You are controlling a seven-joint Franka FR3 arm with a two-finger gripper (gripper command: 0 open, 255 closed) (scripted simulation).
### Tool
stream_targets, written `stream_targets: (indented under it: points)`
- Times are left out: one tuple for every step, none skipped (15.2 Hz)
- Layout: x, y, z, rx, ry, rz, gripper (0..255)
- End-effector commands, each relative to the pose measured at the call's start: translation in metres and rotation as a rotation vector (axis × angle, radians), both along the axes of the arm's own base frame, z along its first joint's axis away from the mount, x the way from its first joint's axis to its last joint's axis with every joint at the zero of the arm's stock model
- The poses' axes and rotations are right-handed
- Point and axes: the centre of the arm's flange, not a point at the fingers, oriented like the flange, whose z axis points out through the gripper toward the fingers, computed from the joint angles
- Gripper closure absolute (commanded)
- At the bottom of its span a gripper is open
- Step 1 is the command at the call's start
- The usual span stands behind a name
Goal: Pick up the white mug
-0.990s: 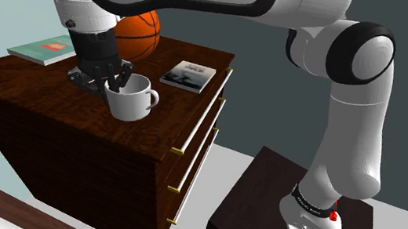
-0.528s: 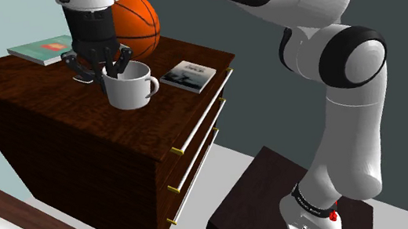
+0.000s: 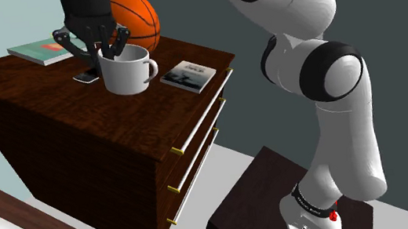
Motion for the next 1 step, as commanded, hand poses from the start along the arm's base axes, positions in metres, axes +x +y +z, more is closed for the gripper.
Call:
stream_targets:
  points:
    - [-0.0007, -0.0002, 0.0027, 0.000, 0.000, -0.001, 255]
